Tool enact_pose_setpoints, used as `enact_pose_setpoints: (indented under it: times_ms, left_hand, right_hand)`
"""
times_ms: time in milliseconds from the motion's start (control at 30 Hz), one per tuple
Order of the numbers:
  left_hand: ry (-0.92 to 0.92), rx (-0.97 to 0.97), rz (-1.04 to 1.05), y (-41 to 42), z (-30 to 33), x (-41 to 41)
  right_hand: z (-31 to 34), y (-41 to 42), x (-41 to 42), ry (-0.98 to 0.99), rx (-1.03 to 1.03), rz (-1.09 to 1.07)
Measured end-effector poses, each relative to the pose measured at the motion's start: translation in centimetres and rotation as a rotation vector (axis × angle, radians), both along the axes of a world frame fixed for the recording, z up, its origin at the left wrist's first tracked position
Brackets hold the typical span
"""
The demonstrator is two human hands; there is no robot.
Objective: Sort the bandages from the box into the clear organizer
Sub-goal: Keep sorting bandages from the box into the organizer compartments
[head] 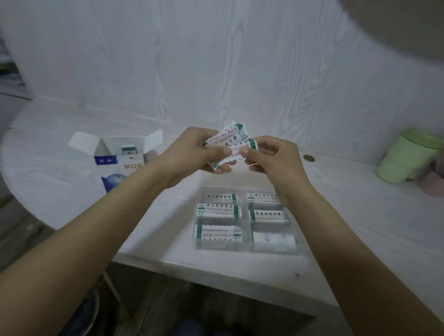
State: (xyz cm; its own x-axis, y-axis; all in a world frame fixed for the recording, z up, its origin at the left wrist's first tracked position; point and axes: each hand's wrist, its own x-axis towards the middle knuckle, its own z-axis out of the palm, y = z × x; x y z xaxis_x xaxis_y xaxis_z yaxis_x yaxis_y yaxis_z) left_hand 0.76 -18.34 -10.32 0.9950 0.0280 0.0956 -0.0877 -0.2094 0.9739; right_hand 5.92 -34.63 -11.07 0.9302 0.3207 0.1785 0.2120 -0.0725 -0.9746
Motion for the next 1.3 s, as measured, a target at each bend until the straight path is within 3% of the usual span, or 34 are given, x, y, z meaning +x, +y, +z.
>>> enact_pose_setpoints:
  times_ms: [400, 600, 1300]
  left_hand:
    - [-0.002, 0.040, 0.167, -2.3, 0.3, -11.3]
    - [-0.038, 0.053, 0.171, -3.5, 0.8, -13.7]
    - [-0.137, 0.051, 0.209, -4.1, 0.9, -7.6]
  right_hand:
    - [-1.0, -1.7, -10.6, -0.121, -0.015, -0.031]
    - [-0.2, -2.4, -13.1, -0.086, 0.057, -0.027]
    - [0.3, -3.3, -7.7, 0.008, 0.103, 0.065]
